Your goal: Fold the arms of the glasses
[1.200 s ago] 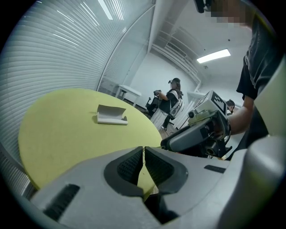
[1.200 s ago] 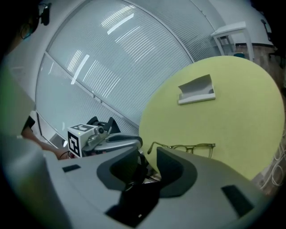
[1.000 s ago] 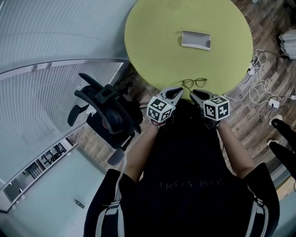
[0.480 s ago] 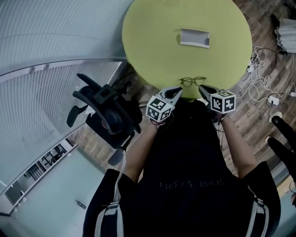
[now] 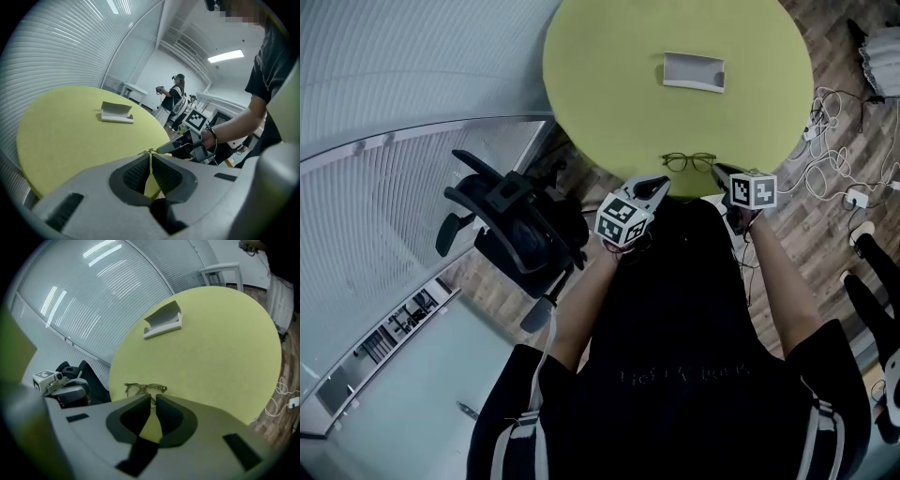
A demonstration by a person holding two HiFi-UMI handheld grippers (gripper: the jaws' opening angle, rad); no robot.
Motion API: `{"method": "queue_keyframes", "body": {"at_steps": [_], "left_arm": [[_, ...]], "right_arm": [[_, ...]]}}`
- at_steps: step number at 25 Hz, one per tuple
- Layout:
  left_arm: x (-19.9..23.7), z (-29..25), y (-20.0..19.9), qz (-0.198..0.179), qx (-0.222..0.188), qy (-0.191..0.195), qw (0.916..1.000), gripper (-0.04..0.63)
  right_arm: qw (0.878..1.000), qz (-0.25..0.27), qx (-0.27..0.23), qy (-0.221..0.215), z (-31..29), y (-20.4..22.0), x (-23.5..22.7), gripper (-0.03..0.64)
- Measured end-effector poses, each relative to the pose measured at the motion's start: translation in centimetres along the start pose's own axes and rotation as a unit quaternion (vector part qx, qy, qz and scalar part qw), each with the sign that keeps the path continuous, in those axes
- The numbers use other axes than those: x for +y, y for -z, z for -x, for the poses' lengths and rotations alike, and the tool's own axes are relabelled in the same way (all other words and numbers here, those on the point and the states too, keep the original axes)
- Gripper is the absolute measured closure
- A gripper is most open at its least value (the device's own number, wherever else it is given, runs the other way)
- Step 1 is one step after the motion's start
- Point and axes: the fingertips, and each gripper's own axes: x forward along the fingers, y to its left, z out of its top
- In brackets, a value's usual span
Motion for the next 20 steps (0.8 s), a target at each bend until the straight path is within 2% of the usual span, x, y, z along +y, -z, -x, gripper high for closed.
{"method": "queue_keyframes", "body": {"at_steps": [8,20], "left_arm": [[0.2,-0.5,0.2,0.001,0.007,0.001,1.0,0.571],[0.4,-0.7,0.1,0.001,0.008,0.004,1.0,0.571]], "right_arm": [[0.999,0.01,0.036,0.037,-1.4,0.9,-1.6,0.575],[0.997,0.021,0.046,0.065,-2.4,1.1,-1.8,0.575]]}}
